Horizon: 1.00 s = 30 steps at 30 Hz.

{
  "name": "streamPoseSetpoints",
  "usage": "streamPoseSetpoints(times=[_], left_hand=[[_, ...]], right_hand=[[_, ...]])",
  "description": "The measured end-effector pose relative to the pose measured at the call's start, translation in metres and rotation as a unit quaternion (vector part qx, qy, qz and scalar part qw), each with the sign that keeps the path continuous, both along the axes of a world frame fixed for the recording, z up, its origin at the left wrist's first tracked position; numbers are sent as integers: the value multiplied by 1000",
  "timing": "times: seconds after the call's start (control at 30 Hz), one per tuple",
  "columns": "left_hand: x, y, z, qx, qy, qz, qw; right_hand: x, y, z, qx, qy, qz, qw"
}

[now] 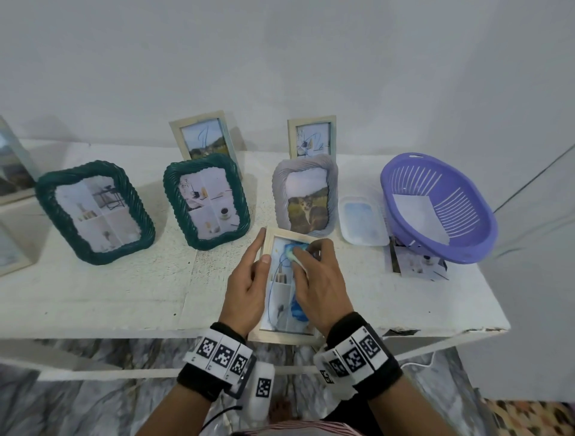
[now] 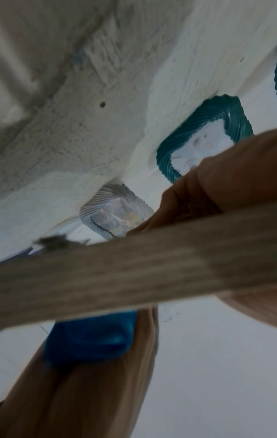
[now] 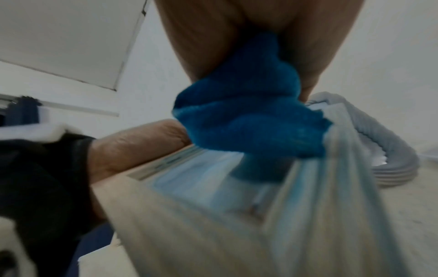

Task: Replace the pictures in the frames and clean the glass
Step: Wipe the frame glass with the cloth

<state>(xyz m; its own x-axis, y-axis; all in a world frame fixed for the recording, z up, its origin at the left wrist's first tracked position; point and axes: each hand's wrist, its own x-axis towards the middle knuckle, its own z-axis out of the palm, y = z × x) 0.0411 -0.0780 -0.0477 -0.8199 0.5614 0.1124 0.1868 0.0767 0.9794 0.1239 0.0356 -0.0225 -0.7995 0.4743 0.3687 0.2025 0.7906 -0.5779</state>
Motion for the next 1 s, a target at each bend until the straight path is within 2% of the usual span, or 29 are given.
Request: streamPoseSetpoints(times=[0.07, 0.17, 0.27, 0.33, 0.43, 0.5, 0.57, 0.7, 0.83, 0.9, 1.0], left_hand=[[-2, -2, 0, -2, 0, -19, 1000], [2, -5, 7, 12, -3, -31, 999], [8, -7, 10, 0, 2, -18, 1000], [9, -7, 8, -4, 6, -10, 1000], [5, -9, 6, -2, 2, 5, 1000], [2, -12, 6, 3, -7, 15, 1000], [1, -13, 7, 7, -13, 27, 1000], [2, -11, 12, 8, -17, 29, 999], [7, -9, 17, 13, -7, 29, 999], [7, -10, 18, 14, -2, 26, 1000], [4, -13, 18, 17, 0, 25, 1000]], right_hand=[[7, -2, 6, 0, -14, 74, 997], [18, 3, 10, 74, -63, 135, 986], [14, 13, 7, 145, -115, 62, 981], [8, 11, 9, 147, -101, 15, 984], [9, -3, 14, 121, -59, 64, 989], [20, -8, 15, 112, -64, 147, 981], [27, -3, 15, 123, -84, 179, 973], [19, 13, 12, 165, -102, 83, 977], [5, 13, 14, 127, -64, 15, 990], [6, 6, 19, 116, -47, 21, 992], [19, -9, 24, 127, -60, 109, 984]])
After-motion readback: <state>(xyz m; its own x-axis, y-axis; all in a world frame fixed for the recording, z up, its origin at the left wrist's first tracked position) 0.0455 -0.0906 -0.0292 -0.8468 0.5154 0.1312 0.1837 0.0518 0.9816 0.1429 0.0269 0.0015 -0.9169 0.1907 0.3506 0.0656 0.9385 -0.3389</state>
